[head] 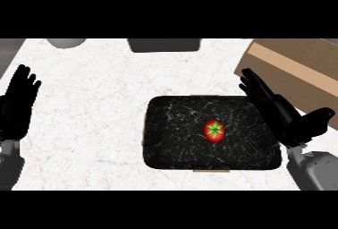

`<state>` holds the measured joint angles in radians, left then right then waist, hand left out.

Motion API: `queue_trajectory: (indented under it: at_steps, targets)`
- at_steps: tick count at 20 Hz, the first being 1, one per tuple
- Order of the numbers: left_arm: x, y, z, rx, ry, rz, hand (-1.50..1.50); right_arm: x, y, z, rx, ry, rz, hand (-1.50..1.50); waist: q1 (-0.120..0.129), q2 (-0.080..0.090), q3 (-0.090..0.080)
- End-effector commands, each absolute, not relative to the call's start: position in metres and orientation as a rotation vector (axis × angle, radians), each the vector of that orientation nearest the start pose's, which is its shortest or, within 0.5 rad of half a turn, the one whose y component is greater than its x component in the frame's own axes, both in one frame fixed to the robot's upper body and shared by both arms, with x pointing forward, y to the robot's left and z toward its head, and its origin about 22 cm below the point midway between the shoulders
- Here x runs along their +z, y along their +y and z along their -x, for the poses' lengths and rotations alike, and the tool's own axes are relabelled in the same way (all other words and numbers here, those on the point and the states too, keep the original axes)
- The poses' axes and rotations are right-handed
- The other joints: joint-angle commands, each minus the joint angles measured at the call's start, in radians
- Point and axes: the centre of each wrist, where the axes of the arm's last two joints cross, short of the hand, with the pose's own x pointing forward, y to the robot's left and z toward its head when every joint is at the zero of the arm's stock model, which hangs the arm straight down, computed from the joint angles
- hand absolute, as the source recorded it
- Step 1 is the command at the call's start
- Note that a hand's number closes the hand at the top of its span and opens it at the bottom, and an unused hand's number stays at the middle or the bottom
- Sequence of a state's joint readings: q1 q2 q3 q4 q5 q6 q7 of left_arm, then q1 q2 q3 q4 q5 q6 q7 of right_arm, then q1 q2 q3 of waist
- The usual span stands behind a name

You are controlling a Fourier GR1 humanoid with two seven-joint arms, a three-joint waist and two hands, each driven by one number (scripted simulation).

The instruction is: Pick the tomato from the tray and place it in the cardboard box

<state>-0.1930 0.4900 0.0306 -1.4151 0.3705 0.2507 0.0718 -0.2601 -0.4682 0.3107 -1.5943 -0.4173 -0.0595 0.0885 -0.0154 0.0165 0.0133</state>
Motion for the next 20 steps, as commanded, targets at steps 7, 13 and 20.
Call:
queue_trajectory:
  at_steps: [7,13,20]
  targets:
    - [0.043,0.335,-0.266,0.096,-1.438,-0.176,0.00,0.080,-0.328,-0.268,0.067,-1.587,0.741,-1.50,-0.083,-0.031,-0.035]
    - [0.034,0.320,-0.250,0.079,-1.422,-0.095,0.00,0.067,-0.236,-0.220,-0.167,-1.990,0.810,-1.50,-0.021,-0.034,-0.017]
    - [0.046,0.328,-0.249,0.065,-1.444,-0.096,0.00,0.055,-0.246,-0.183,0.270,-1.644,0.876,-1.50,-0.006,-0.023,-0.026]
